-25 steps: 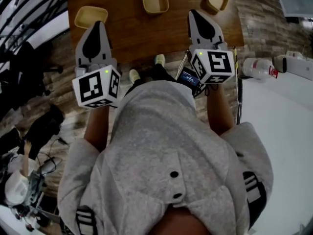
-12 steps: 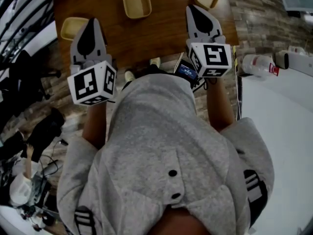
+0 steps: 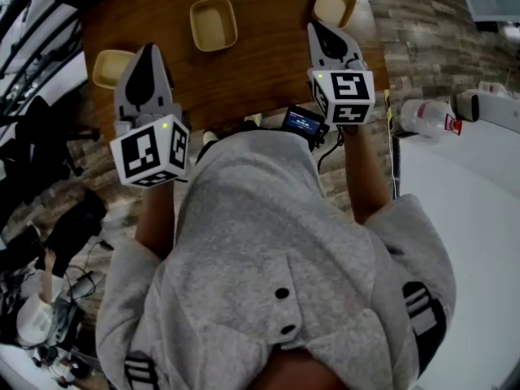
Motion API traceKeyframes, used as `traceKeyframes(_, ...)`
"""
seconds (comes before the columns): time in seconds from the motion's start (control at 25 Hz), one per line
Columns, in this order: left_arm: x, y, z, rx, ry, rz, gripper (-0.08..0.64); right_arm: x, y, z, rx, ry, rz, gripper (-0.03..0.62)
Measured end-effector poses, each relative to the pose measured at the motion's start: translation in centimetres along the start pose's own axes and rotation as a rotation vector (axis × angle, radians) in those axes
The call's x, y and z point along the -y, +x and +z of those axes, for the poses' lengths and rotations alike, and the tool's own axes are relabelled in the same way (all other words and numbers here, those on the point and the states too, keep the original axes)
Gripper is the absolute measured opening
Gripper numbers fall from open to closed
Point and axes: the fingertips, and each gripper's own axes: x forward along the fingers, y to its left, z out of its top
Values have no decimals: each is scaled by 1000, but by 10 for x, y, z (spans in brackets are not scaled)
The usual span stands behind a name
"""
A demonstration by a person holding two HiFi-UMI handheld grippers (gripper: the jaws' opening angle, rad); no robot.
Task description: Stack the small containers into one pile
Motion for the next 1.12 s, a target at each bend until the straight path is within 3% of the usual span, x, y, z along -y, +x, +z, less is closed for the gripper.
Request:
traceKeyframes(0.12,1,2,0,-6,-1,17,11,19,11,-21,-65,-18,-8,32)
traceKeyframes(0.2,0,3,-2,-13,1,23,11,28,19,-35,-105,-30,-8,115)
traceKeyframes(0.4,-4,11,-6,-30,3,37,11,61,46,-69,-178,-48,-62,113)
traceKeyframes(0.76,1,23,-11,-63,7,39,11,96,98,-158,-410,-146,-50,97)
traceKeyframes(1.12,0,26,-14,-78,7,62,11,101,126,-182,-483,-220,4,94)
